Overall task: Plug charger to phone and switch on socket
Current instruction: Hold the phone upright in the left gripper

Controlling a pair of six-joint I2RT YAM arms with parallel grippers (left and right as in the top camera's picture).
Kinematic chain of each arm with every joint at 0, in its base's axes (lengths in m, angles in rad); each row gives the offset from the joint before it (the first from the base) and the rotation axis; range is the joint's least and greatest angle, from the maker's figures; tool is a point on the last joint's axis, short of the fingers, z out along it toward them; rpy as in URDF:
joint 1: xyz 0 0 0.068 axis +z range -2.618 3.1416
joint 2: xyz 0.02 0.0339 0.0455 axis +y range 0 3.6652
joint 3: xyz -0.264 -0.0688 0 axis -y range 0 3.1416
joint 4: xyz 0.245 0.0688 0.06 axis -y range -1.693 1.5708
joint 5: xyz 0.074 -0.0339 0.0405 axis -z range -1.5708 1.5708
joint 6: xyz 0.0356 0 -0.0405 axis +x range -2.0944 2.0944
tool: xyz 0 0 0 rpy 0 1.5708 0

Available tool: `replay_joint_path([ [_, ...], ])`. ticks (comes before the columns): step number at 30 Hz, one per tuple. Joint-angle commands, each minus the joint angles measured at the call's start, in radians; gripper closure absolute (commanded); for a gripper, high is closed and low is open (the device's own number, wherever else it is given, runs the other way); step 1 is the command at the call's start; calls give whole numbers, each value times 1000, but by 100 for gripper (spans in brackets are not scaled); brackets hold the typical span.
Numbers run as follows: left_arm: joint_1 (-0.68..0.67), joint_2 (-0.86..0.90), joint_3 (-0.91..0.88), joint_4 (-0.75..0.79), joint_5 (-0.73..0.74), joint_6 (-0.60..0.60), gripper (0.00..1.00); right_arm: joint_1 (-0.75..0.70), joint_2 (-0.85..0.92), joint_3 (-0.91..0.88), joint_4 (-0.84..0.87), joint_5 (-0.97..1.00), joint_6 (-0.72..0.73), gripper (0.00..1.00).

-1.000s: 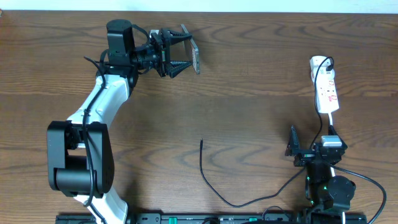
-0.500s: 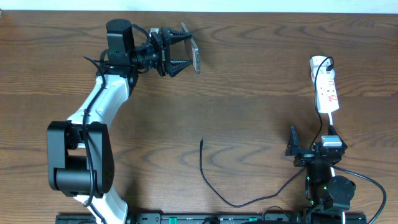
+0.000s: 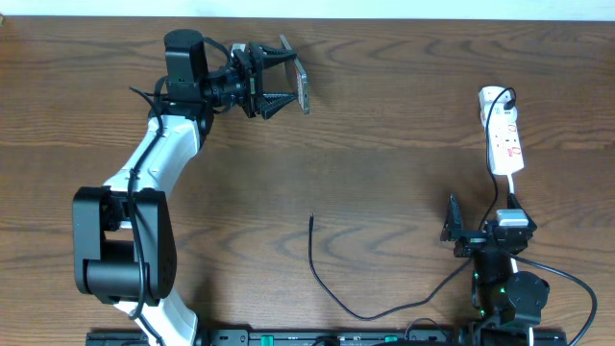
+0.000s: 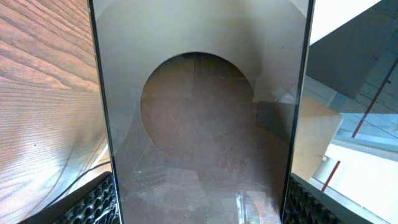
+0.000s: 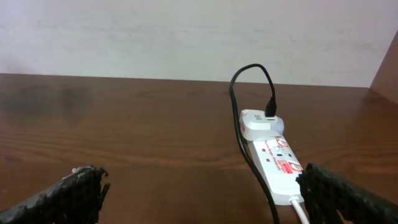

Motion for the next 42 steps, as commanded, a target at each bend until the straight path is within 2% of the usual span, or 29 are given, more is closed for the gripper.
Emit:
replay_joint_path([
  [1,2,-36,30,11,40,24,93,1,0,-1,-4,8,13,1],
  [42,2,-36,30,11,58,24,93,1,0,-1,-4,8,13,1],
])
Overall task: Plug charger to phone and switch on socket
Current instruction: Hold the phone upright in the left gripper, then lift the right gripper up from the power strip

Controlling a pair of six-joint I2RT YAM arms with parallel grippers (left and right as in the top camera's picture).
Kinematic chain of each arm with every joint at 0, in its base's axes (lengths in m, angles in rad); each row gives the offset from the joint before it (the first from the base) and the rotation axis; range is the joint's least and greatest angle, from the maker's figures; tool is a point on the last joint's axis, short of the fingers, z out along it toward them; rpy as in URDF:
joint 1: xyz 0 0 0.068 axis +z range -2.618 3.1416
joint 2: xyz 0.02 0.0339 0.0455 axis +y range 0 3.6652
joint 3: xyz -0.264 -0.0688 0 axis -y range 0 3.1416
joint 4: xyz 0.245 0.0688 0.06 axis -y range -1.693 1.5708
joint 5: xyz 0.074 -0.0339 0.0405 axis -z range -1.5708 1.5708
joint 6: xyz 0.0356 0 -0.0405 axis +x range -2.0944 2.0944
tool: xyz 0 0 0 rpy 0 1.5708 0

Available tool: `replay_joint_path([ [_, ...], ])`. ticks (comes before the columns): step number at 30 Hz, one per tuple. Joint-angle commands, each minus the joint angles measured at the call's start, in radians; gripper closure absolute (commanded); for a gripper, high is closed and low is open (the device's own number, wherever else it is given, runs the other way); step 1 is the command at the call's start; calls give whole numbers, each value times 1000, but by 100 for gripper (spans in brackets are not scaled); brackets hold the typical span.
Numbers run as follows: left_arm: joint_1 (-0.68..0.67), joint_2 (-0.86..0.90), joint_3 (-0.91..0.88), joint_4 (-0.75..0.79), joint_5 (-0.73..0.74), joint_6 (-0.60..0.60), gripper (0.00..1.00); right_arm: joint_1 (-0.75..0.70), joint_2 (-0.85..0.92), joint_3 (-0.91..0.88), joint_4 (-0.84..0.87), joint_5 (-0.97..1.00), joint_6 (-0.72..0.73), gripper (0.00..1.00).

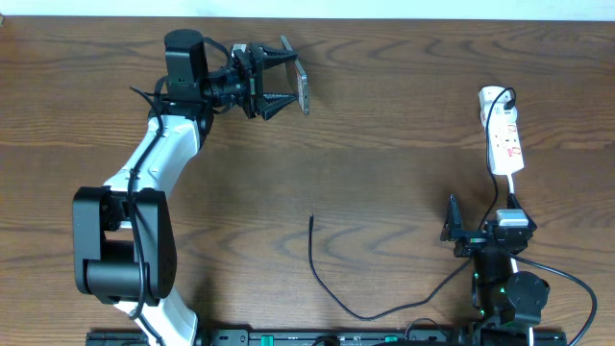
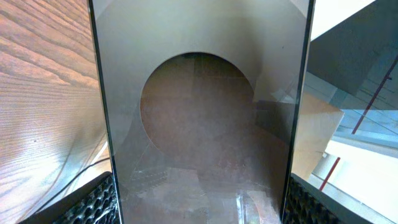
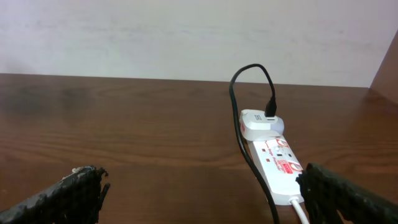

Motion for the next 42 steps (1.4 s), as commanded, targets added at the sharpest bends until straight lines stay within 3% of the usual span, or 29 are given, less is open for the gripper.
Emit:
replay_joint_path([
  [1,2,-37,30,11,42,24,93,1,0,-1,-4,8,13,1],
  [13,2,-36,30,11,42,25,93,1,0,-1,38,51,25,1],
  [20,2,-36,30,11,42,25,93,1,0,41,142,-8,330,1],
  [24,2,-36,30,11,42,25,93,1,38,146,75,-80,360,1],
  [31,2,-37,30,11,42,25,93,1,327,508,-44,-246,372,1],
  [39,2,-36,30,11,41,25,93,2,793,933,-420,-552,360,1],
  [42,2,-36,30,11,41,29,93,2,935,1019,-463,-705,361,1],
])
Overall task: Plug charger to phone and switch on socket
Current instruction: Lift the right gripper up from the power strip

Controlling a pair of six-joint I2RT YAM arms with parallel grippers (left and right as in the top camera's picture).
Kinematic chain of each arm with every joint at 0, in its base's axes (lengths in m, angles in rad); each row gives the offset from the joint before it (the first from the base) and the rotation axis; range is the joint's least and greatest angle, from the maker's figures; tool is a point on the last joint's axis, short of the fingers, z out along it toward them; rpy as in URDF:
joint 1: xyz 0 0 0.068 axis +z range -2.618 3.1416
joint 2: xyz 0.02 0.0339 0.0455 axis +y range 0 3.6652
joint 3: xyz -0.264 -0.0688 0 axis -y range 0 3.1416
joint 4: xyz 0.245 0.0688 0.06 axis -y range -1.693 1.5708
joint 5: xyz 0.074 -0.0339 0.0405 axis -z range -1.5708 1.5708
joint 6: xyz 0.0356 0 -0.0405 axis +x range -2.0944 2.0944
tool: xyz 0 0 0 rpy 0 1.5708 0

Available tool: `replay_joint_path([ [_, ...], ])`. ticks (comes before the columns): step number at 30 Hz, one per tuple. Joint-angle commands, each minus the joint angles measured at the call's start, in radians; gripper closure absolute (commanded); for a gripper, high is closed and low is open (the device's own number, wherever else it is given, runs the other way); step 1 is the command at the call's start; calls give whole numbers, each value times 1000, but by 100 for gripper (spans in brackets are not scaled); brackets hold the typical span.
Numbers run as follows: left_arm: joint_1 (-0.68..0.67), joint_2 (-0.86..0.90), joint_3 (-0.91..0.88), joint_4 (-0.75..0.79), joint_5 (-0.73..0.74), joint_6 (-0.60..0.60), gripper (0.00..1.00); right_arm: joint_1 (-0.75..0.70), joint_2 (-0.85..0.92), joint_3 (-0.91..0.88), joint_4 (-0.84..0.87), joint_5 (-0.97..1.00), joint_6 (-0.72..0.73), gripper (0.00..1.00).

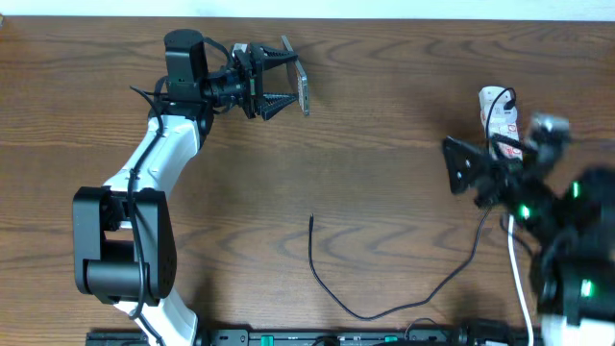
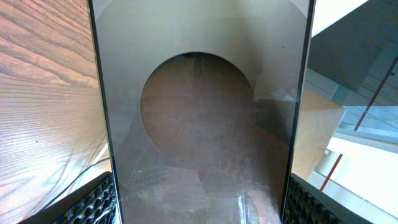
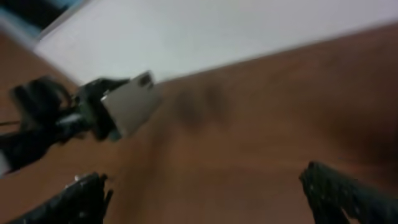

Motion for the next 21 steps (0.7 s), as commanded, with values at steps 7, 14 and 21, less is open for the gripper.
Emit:
replay_joint_path([
  [7,2,-36,30,10,34,27,92,23,336,88,123,-432,24,1],
  [14,2,-36,30,10,-8,35,93,171,483,88,212,-352,-26,8],
  [21,-2,-36,30,10,-67,62,93,316,541,88,212,-58,-95,11],
])
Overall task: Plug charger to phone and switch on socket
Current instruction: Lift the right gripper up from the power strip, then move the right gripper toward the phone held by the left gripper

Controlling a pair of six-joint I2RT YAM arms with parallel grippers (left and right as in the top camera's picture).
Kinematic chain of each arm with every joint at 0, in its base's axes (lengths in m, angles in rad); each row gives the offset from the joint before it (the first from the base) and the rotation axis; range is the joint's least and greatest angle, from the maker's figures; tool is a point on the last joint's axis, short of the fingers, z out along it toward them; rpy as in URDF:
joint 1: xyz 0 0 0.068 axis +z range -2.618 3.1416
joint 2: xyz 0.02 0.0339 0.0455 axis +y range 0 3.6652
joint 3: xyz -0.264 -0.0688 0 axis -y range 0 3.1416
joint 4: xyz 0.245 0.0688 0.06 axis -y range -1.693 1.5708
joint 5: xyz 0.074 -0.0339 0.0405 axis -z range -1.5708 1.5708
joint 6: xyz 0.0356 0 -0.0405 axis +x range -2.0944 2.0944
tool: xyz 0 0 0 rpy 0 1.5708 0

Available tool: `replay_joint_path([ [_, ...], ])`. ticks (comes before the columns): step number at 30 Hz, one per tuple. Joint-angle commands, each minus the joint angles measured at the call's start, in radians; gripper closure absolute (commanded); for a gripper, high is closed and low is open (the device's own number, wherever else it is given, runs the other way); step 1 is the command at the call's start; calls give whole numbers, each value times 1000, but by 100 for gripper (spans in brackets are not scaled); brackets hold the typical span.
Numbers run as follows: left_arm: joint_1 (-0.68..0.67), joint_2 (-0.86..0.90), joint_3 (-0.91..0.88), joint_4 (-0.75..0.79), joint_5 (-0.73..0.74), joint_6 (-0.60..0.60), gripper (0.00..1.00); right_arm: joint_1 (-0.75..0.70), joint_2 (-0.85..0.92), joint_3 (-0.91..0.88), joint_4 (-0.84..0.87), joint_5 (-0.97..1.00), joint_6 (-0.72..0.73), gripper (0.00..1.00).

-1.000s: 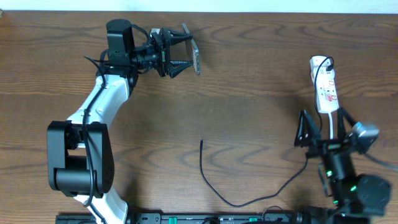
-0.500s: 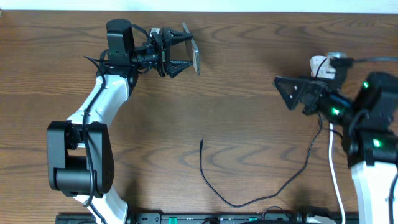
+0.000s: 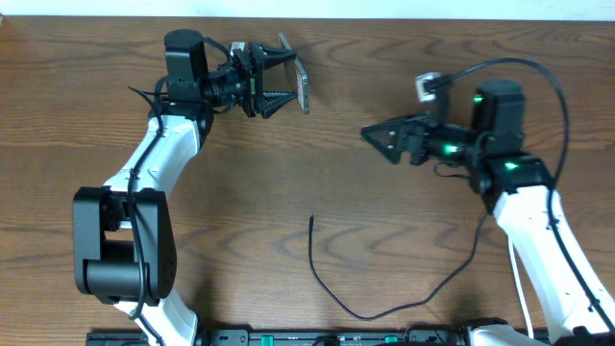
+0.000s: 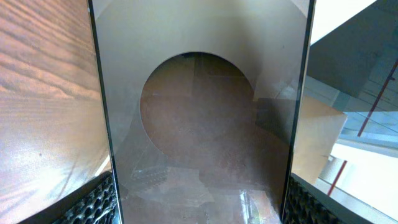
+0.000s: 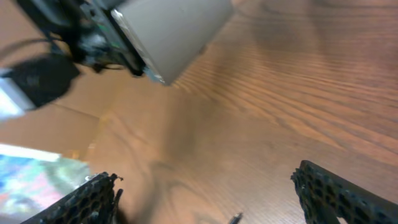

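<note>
The phone [image 3: 302,88] is held on edge at the back left of the table, with my left gripper [image 3: 285,81] shut on it. Its dark screen [image 4: 199,112] fills the left wrist view between the two pads [image 4: 93,202]. My right gripper [image 3: 381,140] hangs open and empty above the table's middle right, pointing left at the phone [image 5: 171,34]. The black charger cable [image 3: 332,288] lies loose on the wood, its free plug end [image 3: 310,219] pointing to the back; that tip [image 5: 235,218] shows low in the right wrist view. The socket strip is hidden under my right arm.
Brown wooden table [image 3: 211,211]. The cable loops along the front edge [image 3: 384,312] and rises toward the right arm [image 3: 528,211]. My left arm [image 3: 144,173] stretches from the front left to the back.
My right arm has swung further left and higher, from the socket strip at the right to above the middle right. Its open gripper now faces the phone. The left gripper holds still.
At the two oldest moments my right gripper rested open at the front right, looking at the socket strip, while my left held the phone. Then the right arm was lifted near the strip. Now it is out over the table's middle right.
</note>
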Motion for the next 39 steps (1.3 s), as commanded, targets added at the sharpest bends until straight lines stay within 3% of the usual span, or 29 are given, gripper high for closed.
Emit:
replay_joint_path([
  [1,-4,-36,30,10,-26,37,93,73,14,17,2,226,-66,12],
  [8,-32,-36,28,10,-84,40,93,185,16,17,64,430,-103,13],
  [39,-231,-36,28,10,-162,39,93,212,16,17,136,456,-109,15],
])
